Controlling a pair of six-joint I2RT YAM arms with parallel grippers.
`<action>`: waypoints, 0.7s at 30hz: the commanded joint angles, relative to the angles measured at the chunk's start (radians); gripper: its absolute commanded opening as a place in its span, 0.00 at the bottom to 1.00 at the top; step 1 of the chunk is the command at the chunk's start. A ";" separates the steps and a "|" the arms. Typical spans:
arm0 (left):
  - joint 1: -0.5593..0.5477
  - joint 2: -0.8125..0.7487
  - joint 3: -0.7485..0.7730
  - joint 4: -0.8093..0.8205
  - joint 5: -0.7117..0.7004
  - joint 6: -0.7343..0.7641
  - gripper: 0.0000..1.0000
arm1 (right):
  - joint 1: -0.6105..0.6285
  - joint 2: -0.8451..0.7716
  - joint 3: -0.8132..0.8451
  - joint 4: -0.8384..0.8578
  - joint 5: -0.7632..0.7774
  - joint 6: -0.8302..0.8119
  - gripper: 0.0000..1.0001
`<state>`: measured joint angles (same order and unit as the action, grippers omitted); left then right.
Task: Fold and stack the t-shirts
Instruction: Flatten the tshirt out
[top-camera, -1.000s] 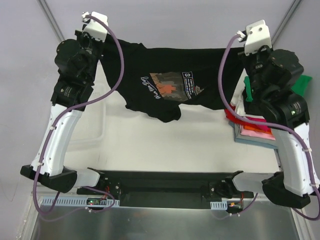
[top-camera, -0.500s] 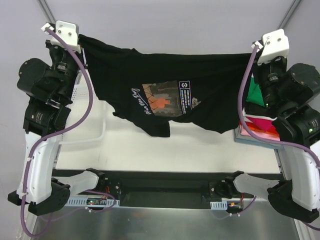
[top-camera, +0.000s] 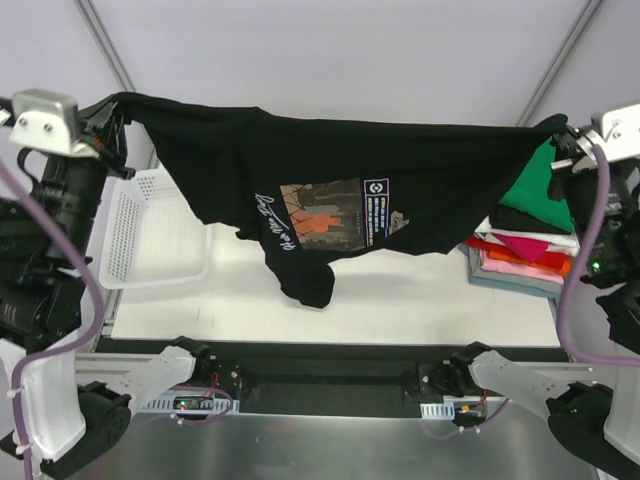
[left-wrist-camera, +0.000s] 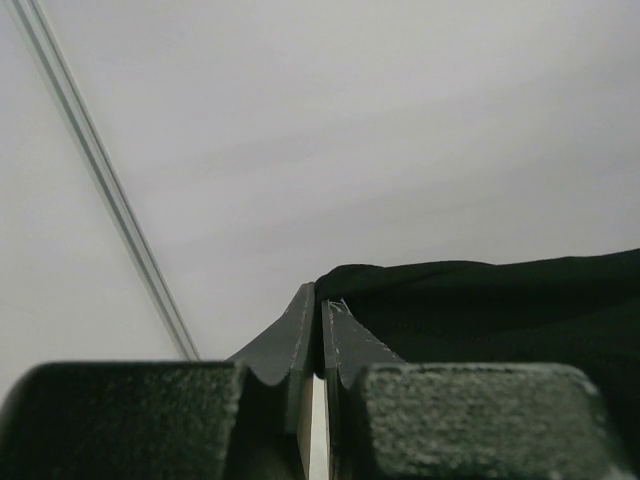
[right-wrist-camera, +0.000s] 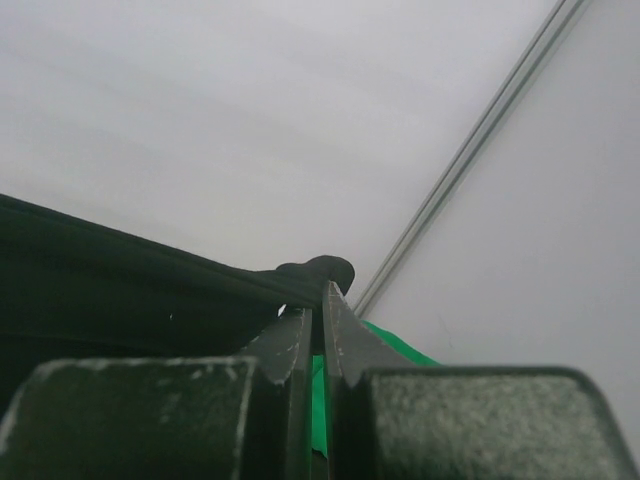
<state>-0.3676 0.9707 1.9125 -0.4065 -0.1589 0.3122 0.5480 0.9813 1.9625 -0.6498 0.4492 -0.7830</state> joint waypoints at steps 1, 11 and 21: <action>-0.002 -0.069 -0.047 0.026 0.019 -0.035 0.00 | 0.000 -0.043 -0.011 0.012 -0.032 0.025 0.01; -0.002 -0.121 -0.063 0.020 -0.017 0.013 0.00 | -0.002 -0.082 -0.028 -0.002 -0.053 0.024 0.01; -0.002 -0.148 -0.064 -0.006 0.002 0.005 0.00 | -0.011 -0.112 -0.063 -0.017 -0.087 0.039 0.01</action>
<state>-0.3676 0.8562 1.8385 -0.4549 -0.1162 0.3038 0.5476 0.8928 1.9091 -0.7021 0.3515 -0.7631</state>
